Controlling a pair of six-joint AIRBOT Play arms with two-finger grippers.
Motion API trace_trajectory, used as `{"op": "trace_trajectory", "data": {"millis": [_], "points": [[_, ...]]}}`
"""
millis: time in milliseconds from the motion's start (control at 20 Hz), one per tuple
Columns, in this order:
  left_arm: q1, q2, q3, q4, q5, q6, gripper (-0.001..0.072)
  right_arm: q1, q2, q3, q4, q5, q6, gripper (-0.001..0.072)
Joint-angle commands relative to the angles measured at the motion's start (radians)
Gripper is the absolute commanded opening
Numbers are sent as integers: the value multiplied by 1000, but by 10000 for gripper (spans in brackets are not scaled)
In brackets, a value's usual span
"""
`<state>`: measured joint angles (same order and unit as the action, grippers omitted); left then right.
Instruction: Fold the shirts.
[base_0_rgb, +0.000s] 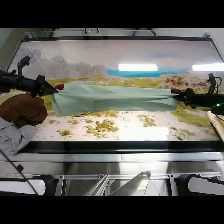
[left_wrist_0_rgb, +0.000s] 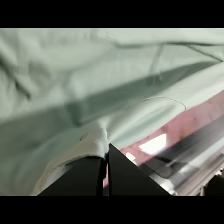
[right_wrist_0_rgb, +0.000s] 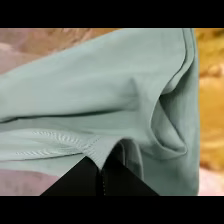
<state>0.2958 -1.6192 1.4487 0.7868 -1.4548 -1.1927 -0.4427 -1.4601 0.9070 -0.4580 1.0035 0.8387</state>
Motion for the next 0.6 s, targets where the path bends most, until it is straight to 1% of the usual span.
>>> {"op": "trace_trajectory", "data": {"millis": [0,50,250,350,400,450,500,550], "points": [[-53,-223,278,-1,-7,-6,24,60,-39,1,14,-175,-8,14],[-63,-283,336,-1,-18,-6,24,71,-62,1,16,-179,-30,14],[-85,-462,477,1,-72,-8,21,101,-129,1,18,-217,-59,14],[-85,-527,542,1,-93,-39,23,111,-135,1,16,-225,-85,15],[-85,-550,570,1,-106,-41,26,112,-134,1,10,-218,-85,36],[-85,-567,600,-2,-121,-52,207,108,-134,5,8,-193,-85,229],[-85,-571,624,-2,-124,-66,431,97,-134,23,-11,-150,-85,395],[-82,-564,639,-2,-120,-65,636,78,-132,56,-48,-85,-83,459]]}}
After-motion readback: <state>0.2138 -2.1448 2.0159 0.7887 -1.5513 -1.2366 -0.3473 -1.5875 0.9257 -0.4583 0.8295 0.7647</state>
